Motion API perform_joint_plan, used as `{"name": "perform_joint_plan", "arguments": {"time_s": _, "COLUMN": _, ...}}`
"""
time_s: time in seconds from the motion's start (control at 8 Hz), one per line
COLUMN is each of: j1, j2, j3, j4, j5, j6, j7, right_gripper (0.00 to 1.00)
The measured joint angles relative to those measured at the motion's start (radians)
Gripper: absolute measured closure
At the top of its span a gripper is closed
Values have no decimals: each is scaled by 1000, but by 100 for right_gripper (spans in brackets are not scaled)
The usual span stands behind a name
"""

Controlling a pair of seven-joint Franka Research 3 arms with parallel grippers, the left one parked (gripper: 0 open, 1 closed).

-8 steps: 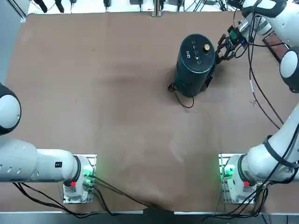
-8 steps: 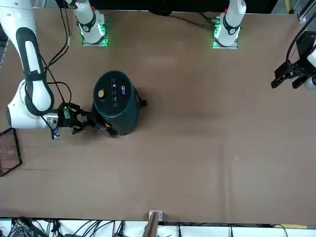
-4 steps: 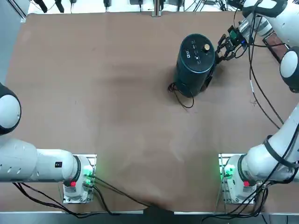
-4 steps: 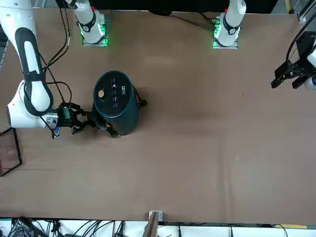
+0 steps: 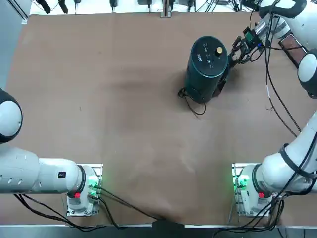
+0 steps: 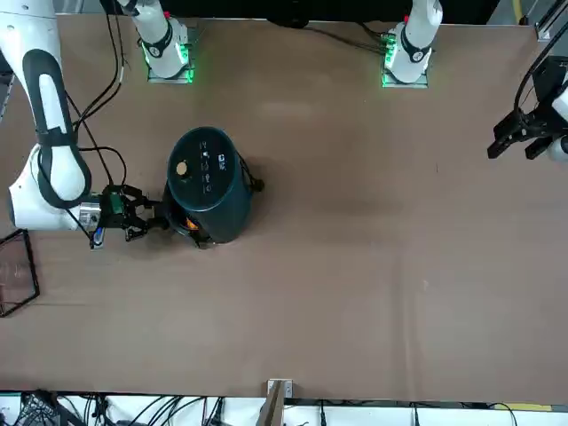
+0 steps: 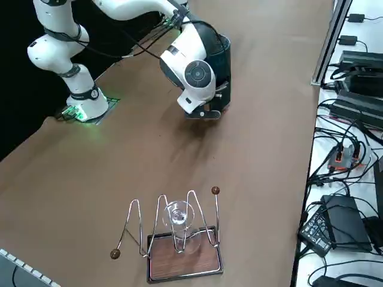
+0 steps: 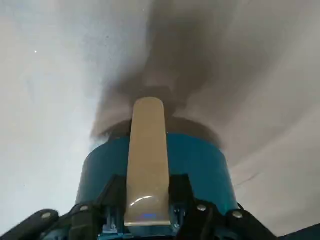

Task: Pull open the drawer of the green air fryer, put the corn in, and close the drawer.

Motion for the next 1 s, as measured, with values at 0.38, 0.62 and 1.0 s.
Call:
{"name": "perform_joint_plan", "arguments": {"time_s": 0.38, "j1": 2, "j2": 0, "j3": 4, "j4": -1, "j5": 0, "j6": 0, "j7": 0, "right_gripper": 54}}
{"name": "perform_joint_plan", "arguments": {"time_s": 0.62, "j1": 8, "j2": 0, "j3": 5, "j4": -1, "j5": 0, "j6": 0, "j7": 0, "right_gripper": 54}}
{"name": "perform_joint_plan", "arguments": {"time_s": 1.0, "j1": 28, "j2": 0, "j3": 8, "j4": -3, "j5": 4, "j6": 0, "j7": 1, "right_gripper": 54}}
